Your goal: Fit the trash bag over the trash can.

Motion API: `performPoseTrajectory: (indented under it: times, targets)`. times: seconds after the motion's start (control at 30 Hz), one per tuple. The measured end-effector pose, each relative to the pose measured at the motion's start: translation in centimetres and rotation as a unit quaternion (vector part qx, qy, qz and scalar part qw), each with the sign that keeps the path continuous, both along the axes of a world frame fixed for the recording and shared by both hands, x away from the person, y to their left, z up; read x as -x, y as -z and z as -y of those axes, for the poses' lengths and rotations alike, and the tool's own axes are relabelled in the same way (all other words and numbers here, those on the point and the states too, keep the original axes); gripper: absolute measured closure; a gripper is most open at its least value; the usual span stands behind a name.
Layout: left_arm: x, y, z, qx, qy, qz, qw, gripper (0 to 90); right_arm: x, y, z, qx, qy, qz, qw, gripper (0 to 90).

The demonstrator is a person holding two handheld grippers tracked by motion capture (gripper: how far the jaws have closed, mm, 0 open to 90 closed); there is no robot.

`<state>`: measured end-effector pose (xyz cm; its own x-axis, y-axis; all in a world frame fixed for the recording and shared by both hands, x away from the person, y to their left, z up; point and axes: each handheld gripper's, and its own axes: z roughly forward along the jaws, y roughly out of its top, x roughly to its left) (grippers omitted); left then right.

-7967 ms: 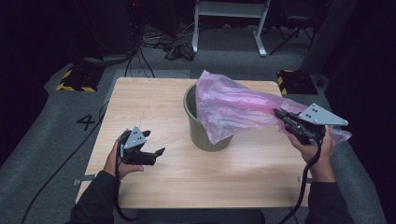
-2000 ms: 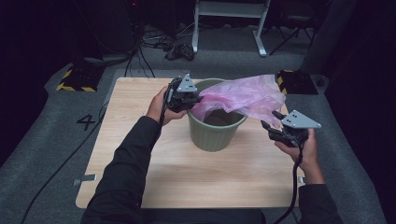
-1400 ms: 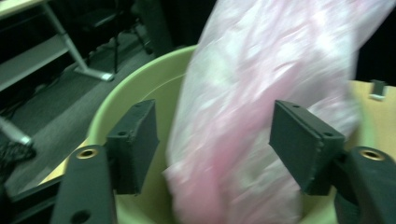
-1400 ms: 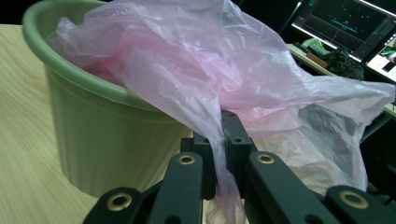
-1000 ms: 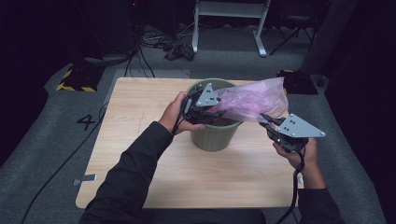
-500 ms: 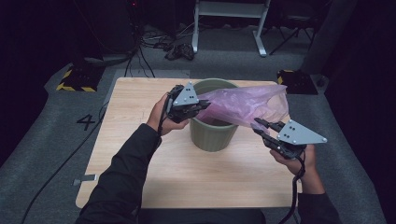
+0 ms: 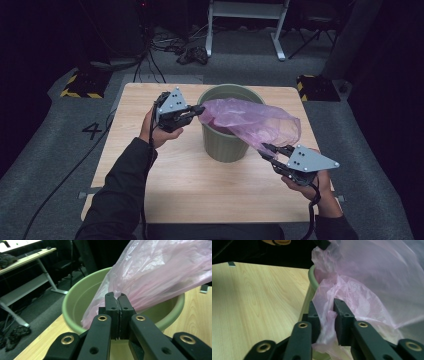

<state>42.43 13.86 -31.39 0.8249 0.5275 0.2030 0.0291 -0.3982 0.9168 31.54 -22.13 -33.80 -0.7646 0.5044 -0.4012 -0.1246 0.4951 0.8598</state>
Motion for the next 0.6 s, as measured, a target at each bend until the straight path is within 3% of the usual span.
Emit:
performPoseTrajectory:
  times: [0.2,0.43,0.6]
  targets:
    - [0.1,0.4,-0.7,-0.001,-0.009,-0.002,1.0000,88.7,0.9,-0.3,0.9,-0.021,0.008,0.000,0.9998,48.7]
    - [0.1,0.5,-1.0,0.002,-0.016,0.000,0.9999,87.8,1.6,-1.2,1.8,-0.043,0.025,-0.004,0.9987,30.7]
    - [0.1,0.7,-1.2,0.002,-0.019,-0.002,0.9998,86.4,1.5,-1.7,2.1,-0.055,0.029,-0.015,0.9979,24.8]
